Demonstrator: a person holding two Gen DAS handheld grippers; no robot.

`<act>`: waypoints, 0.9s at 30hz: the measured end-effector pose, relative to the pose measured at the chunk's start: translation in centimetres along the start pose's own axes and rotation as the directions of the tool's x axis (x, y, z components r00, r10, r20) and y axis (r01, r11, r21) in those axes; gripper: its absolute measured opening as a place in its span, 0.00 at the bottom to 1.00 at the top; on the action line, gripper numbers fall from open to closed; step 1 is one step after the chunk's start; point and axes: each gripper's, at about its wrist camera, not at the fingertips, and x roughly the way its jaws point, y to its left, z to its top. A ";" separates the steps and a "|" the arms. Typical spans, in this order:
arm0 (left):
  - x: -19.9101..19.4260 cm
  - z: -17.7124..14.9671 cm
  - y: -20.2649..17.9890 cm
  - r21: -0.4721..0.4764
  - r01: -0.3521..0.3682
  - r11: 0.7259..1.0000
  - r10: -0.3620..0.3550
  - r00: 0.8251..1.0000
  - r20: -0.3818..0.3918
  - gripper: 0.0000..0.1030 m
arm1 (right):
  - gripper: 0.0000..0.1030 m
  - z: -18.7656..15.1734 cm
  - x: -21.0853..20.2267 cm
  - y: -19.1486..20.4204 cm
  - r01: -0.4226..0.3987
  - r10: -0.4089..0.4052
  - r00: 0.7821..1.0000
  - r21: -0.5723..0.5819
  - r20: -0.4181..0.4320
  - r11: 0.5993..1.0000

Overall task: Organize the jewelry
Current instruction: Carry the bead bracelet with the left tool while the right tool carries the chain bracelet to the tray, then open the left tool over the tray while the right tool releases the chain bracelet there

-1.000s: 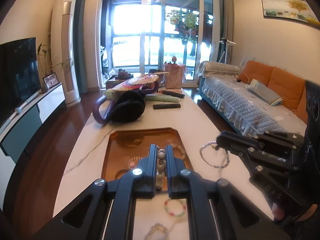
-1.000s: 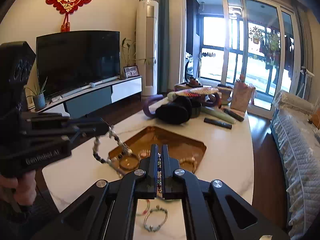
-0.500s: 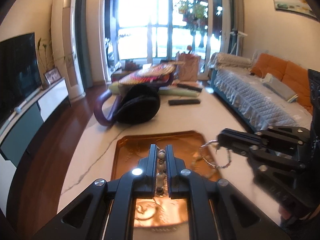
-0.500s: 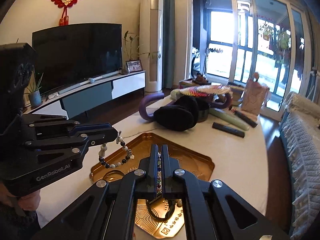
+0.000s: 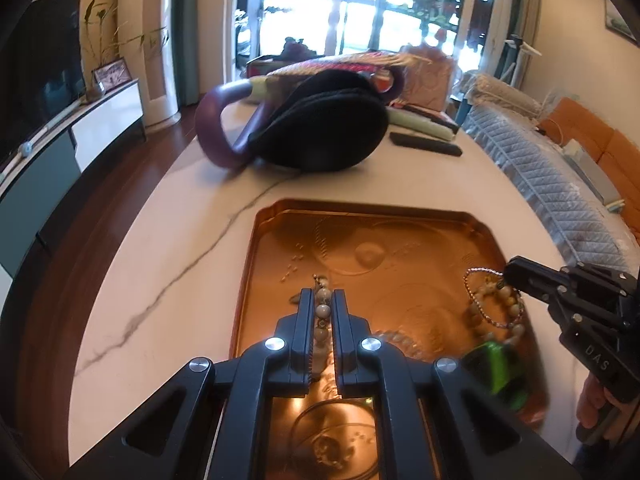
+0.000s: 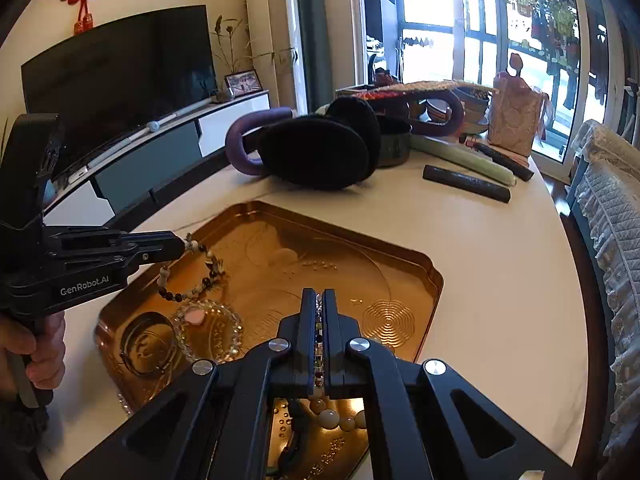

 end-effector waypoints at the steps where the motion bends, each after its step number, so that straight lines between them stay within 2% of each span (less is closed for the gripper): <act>1: 0.0 -0.1 0.2 -0.001 -0.006 1.000 0.006 1.000 -0.003 0.08 | 0.02 -0.1 0.1 0.0 -0.004 0.004 1.000 0.002 -0.005 1.000; 2: -0.2 -0.3 0.2 -0.002 -0.028 1.000 0.028 1.000 -0.003 0.09 | 0.02 -0.2 0.0 0.0 -0.012 0.012 1.000 0.003 -0.007 1.000; 3: -0.6 -0.4 0.3 -0.009 -0.082 0.997 0.082 0.997 -0.003 0.11 | 0.02 -0.3 -0.3 0.0 -0.015 0.015 1.000 0.007 -0.009 1.000; 4: -0.9 -0.5 0.5 -0.014 -0.113 0.994 0.112 0.994 -0.008 0.19 | 0.06 -0.4 -0.6 -0.1 -0.016 0.016 1.000 0.015 -0.007 1.000; 5: -1.5 -0.6 0.6 -0.021 -0.121 0.992 0.121 0.993 -0.012 0.36 | 0.17 -0.5 -1.0 -0.1 -0.016 0.016 1.000 0.023 -0.006 1.000; 6: -2.2 -0.8 0.6 -0.028 -0.109 0.994 0.108 0.994 -0.005 0.47 | 0.26 -0.7 -1.5 -0.1 -0.021 0.021 1.000 0.031 -0.005 0.999; 7: -3.1 -1.1 0.7 -0.032 -0.090 0.995 0.090 0.996 0.015 0.66 | 0.50 -0.9 -2.1 -0.1 -0.023 0.023 1.000 0.039 0.001 0.999; 8: -4.4 -1.7 0.4 -0.028 -0.079 0.996 0.080 0.996 0.045 0.70 | 0.69 -1.2 -3.4 0.0 -0.008 0.007 1.000 0.047 0.020 0.999; 9: -5.5 -2.1 0.2 -0.020 -0.077 0.997 0.078 0.995 0.064 0.70 | 0.74 -1.4 -4.8 0.2 0.010 -0.012 0.999 0.044 0.044 0.999; 14: -11.2 -6.2 -1.0 -0.029 -0.040 0.999 0.043 0.994 0.100 0.73 | 0.80 -3.3 -10.8 0.9 0.003 -0.011 0.995 0.078 0.097 0.997; 18: -14.2 -10.3 -2.2 -0.031 0.002 1.000 0.002 0.993 0.114 0.77 | 0.83 -7.1 -13.6 2.3 0.005 -0.010 0.998 0.068 0.067 0.998; 21: -15.0 -13.5 -3.3 -0.007 0.001 1.000 0.000 0.997 0.082 0.77 | 0.84 -10.1 -14.1 3.2 -0.003 0.001 0.999 0.053 0.036 0.999; 24: -14.8 -16.0 -4.5 0.027 0.038 0.999 -0.039 0.999 0.038 0.77 | 0.87 -12.9 -13.7 3.3 -0.025 0.024 1.000 0.075 0.007 0.997; 27: -14.3 -17.6 -5.7 0.078 0.038 0.996 -0.038 0.999 -0.006 0.76 | 0.87 -14.7 -12.5 3.2 -0.013 0.017 0.999 0.085 -0.047 0.996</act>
